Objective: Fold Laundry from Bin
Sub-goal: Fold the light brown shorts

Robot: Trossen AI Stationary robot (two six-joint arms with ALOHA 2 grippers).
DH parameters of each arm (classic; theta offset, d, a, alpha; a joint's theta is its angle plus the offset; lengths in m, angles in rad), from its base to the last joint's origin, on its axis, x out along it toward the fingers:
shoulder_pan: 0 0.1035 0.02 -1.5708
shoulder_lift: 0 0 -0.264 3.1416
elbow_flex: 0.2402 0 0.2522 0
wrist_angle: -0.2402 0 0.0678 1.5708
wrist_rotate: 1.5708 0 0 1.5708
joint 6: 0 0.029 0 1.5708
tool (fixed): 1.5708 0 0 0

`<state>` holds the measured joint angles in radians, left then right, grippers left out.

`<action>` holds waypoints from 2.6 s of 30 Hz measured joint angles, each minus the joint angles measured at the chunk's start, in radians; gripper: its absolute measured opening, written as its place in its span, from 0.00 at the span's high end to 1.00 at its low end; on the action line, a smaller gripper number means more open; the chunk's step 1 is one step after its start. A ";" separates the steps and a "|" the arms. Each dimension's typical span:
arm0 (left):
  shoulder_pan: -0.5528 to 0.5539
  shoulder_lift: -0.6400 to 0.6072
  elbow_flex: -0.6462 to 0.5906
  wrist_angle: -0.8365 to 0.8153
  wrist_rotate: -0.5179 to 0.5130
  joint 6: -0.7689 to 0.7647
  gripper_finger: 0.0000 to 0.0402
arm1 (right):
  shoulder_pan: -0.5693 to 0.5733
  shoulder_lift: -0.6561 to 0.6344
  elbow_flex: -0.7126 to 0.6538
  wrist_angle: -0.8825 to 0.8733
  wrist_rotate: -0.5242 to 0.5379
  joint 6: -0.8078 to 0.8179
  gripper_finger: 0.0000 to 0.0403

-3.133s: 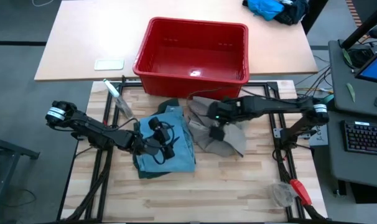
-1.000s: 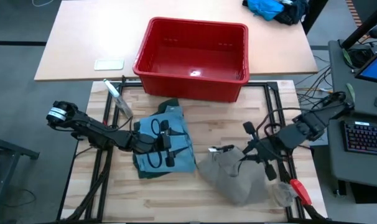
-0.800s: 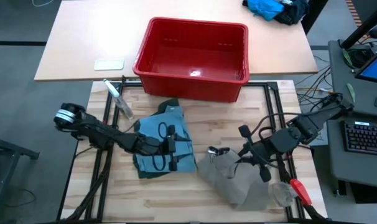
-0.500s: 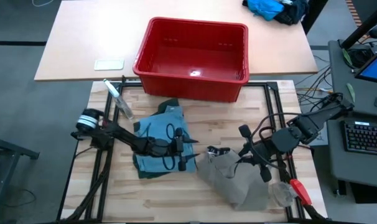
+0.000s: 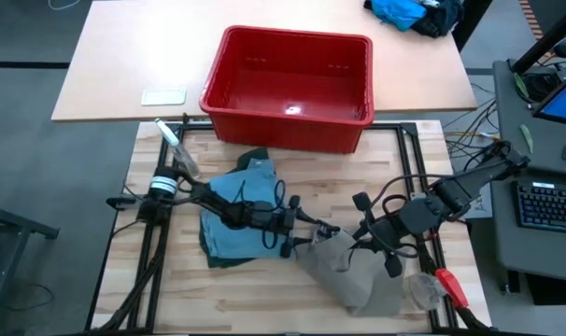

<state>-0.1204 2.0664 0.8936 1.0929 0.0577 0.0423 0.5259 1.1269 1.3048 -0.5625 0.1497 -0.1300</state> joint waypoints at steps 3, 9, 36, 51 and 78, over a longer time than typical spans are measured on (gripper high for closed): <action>0.011 0.032 0.031 -0.002 0.040 -0.003 0.39 | 0.000 0.012 0.000 0.000 0.000 0.004 0.98; 0.015 0.077 0.059 -0.013 0.040 -0.003 0.49 | 0.000 0.021 0.000 -0.001 0.000 0.003 0.98; -0.093 -0.680 -0.231 -0.261 -0.198 0.222 1.00 | 0.004 -0.035 -0.003 0.033 0.288 -0.050 0.98; -0.073 -0.814 -0.340 -0.353 -0.191 -0.041 0.77 | 0.003 -0.053 0.200 0.021 0.019 -0.262 0.98; 0.070 -0.111 -0.042 -0.242 0.089 -0.133 0.23 | 0.005 -0.071 0.165 -0.899 0.241 0.792 0.98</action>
<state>-0.0506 1.9553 0.8514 0.8511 0.1471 -0.0906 0.5304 1.0557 1.4696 -1.4619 0.3908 0.6617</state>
